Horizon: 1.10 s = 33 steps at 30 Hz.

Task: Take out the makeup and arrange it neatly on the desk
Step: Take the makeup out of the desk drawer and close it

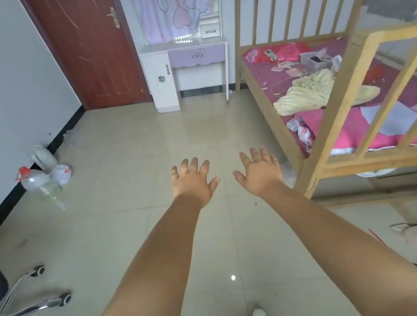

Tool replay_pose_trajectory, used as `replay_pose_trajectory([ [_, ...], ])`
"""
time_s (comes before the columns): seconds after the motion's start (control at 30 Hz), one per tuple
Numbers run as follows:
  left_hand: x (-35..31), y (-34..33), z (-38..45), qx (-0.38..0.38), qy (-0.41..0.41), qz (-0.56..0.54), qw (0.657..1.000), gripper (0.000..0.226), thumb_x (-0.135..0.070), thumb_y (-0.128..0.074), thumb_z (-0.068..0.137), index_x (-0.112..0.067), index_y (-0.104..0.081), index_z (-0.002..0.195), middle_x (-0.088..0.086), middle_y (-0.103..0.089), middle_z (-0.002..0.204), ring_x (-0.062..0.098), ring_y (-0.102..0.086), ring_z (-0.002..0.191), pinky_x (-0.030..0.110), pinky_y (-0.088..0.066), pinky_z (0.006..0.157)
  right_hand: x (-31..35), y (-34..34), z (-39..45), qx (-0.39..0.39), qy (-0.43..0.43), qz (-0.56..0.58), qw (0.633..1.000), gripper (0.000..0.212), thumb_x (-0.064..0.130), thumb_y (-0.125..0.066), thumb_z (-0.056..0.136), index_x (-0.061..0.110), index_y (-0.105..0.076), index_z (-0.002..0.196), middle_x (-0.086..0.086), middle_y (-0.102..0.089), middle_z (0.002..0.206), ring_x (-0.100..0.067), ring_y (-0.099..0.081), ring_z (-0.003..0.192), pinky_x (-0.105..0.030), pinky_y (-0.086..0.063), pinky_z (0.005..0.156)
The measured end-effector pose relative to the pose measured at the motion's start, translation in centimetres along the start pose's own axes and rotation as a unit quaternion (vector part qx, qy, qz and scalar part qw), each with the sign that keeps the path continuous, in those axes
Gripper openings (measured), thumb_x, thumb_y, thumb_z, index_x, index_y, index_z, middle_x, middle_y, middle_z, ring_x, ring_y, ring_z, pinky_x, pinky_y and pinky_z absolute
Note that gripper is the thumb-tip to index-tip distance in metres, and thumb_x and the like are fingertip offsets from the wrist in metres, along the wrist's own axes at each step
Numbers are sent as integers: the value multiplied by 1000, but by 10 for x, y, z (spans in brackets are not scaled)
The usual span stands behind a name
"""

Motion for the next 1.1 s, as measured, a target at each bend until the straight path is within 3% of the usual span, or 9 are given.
replay_pose_trajectory([
  [0.23,4,12,167,30,10,6,999,58,-50,-17,97,-24,-6,148,1,-5,157,24,0,145,44,-1,117,-42,23,166,6,-6,-7,1000,57,45,-21,97,19,-11,146,-8,-8,155,-28,0,144,-43,-6,116],
  [0.43,44,12,300,36,48,-6,998,57,-49,-16,97,-25,-4,148,0,-2,157,23,3,145,43,-1,118,-31,26,311,10,14,-19,1000,54,40,-21,98,19,-12,146,-7,-9,155,-27,-3,144,-41,-8,116],
  [0.77,139,68,596,-17,48,-11,999,54,-47,-19,98,-26,-11,147,-2,-5,157,24,0,145,42,-3,117,-5,69,613,-10,1,-27,1000,53,40,-22,98,20,-13,146,-6,-9,155,-26,-4,144,-41,-8,116],
  [1.1,186,99,874,-40,27,-12,999,54,-47,-19,98,-26,-11,147,-3,-4,157,22,2,145,41,-2,117,-12,100,894,-35,-8,-13,999,54,42,-22,98,19,-15,146,-7,-12,155,-26,-6,144,-41,-12,118],
])
Point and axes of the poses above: each hand's wrist, its own z-axis towards the middle knuckle, its own y-axis out of the back of the hand, x = y × z, the point moved 9 cm from there along z, towards the middle knuckle
